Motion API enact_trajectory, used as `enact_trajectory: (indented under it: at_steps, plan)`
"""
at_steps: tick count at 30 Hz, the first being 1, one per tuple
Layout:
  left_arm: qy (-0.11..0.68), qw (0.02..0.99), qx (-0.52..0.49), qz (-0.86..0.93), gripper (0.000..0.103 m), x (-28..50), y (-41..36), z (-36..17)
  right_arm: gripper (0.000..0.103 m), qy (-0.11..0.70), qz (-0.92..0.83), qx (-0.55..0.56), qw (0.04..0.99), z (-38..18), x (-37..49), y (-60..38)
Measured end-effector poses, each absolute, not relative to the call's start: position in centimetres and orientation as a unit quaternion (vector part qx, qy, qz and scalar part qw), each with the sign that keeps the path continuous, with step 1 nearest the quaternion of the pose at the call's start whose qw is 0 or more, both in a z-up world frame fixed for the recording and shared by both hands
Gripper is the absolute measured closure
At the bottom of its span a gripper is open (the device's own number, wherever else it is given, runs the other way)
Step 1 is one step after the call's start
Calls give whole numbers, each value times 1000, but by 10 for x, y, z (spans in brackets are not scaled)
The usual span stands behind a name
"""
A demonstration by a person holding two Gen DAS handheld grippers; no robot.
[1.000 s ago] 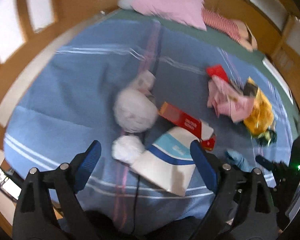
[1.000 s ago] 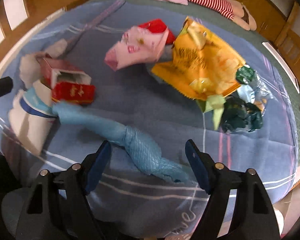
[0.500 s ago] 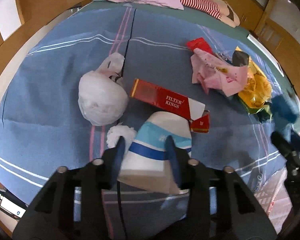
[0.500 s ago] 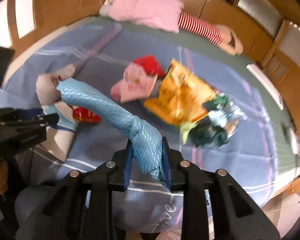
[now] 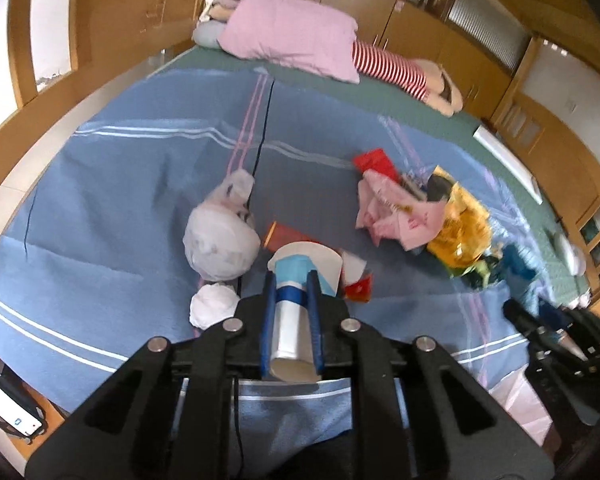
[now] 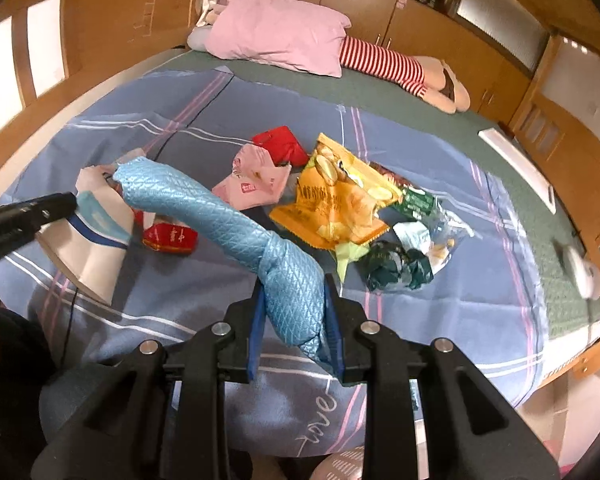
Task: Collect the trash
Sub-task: 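Carry both items over the white basket and open both tools to drop them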
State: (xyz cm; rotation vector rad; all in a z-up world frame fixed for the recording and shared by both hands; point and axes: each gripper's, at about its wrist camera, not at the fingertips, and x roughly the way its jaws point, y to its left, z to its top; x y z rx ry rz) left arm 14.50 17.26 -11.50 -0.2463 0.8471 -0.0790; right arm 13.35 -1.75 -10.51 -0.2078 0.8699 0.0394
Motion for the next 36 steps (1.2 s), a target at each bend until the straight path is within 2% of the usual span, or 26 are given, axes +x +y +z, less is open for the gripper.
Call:
enact_trajectory:
  at_steps: [7,11,16,18,20,22,25,30,34,36]
  plan:
    - [351,924,-124,-84,87,119,164,-68,75,408,21,-9,913,-77,113,-86]
    - [328,926,-115,-145,87,104,132,-42,75,411,-7,-9,911,-63,77,-132]
    - [336,904,-104,-244,87,93,74,-34,75,490,-45,34,870,-89,27,-195]
    - [346,891,-95,-279,87,89,47,-35,72,527,-51,60,846,-109,14,-210]
    - [359,876,-86,-310,87,85,22,-40,54,556,-45,100,824,-127,1,-222]
    - [372,861,-77,-338,87,81,0,-45,40,544,-50,132,827,-124,-10,-234]
    - [392,837,-71,-375,87,74,-26,-54,35,489,-82,177,850,-97,-20,-261]
    - [424,788,-54,-444,87,61,-64,-74,34,401,-134,229,877,-59,-32,-296]
    - [467,723,-52,-507,86,48,-100,-102,34,387,-148,247,876,-56,-28,-305]
    - [486,709,-52,-507,79,46,-107,-114,34,389,-144,254,874,-58,-24,-304]
